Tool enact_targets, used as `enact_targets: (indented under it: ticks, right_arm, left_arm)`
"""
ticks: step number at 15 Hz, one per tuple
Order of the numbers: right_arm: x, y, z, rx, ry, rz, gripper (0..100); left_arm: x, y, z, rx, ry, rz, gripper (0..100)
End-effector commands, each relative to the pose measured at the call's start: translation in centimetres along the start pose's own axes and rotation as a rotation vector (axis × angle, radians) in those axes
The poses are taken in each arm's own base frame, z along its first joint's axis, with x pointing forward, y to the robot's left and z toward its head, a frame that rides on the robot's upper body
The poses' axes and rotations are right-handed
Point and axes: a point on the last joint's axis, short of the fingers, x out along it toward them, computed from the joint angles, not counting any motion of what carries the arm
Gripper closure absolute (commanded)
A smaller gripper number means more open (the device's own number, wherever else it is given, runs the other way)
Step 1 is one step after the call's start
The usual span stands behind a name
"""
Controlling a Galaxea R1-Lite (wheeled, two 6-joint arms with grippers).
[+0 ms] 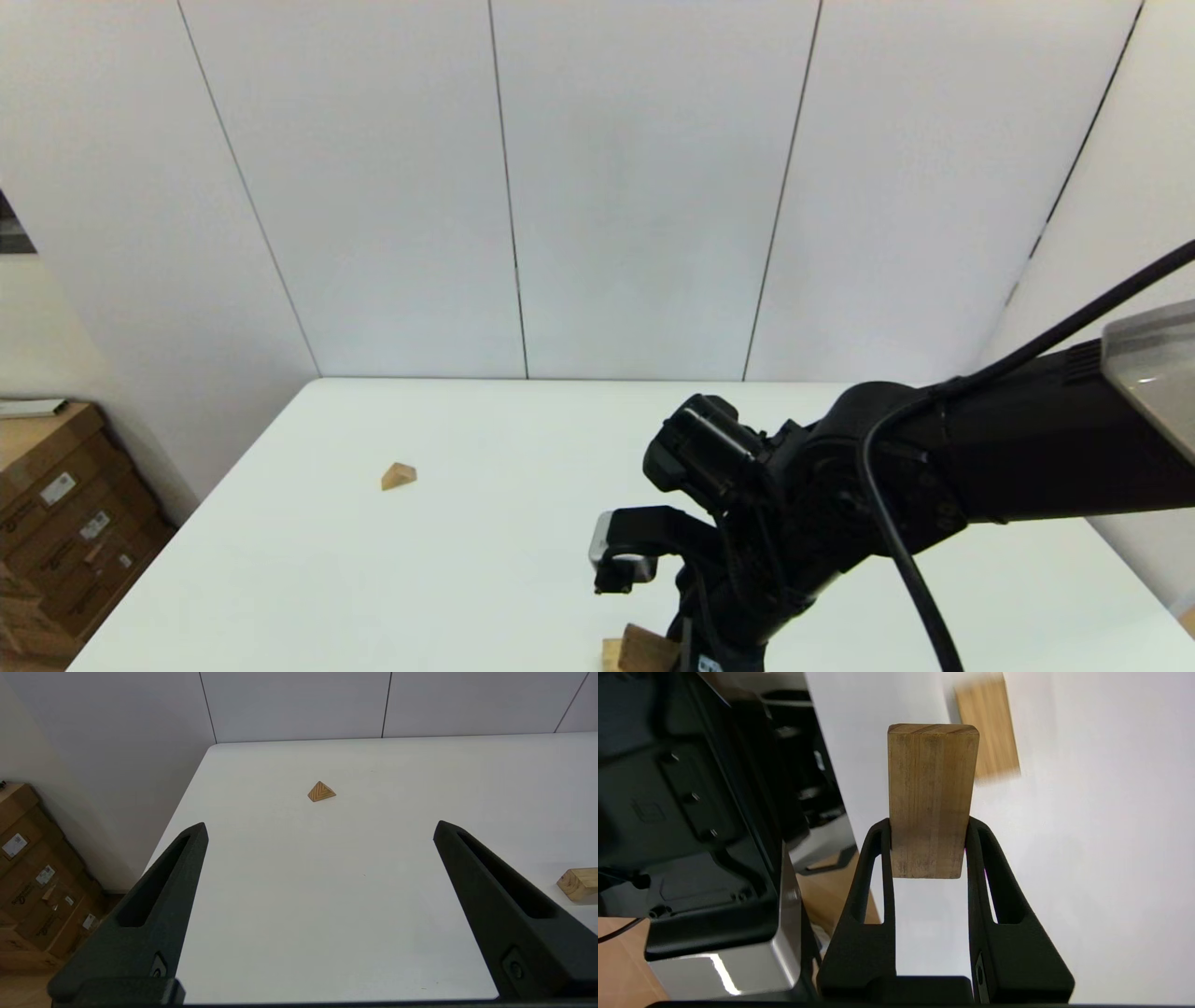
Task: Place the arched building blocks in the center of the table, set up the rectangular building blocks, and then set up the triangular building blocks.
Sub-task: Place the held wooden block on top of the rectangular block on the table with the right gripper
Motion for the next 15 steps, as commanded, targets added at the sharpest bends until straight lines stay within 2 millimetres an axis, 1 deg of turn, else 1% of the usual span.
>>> enact_targets:
  ticks: [1, 4, 7, 10, 15]
  right_arm:
    - [2.1, -0.8, 0.4, -0.063, 0.03, 0.038, 100]
    - [2.4, -0.8, 0.3, -0.111, 0.037, 0.04, 100]
    - [3.7, -1.6, 0.5, -0.135, 0.058, 0.042, 100]
    - [4.6, -2.2, 1.2, -0.144, 0.07, 0.012, 100]
    - [6.3, -2.9, 1.1, -0.139, 0.12, -0.002, 100]
  left_arm:
    - [0.0, 0.0, 0.0, 0.0, 0.0, 0.001, 0]
    - [0.0, 0.0, 0.0, 0.003, 0.002, 0.001, 0]
    - [0.0, 0.0, 0.0, 0.003, 0.002, 0.001, 0]
    - [0.0, 0.0, 0.0, 0.003, 0.003, 0.001, 0]
    - [0.0, 0.0, 0.0, 0.003, 0.003, 0.001, 0]
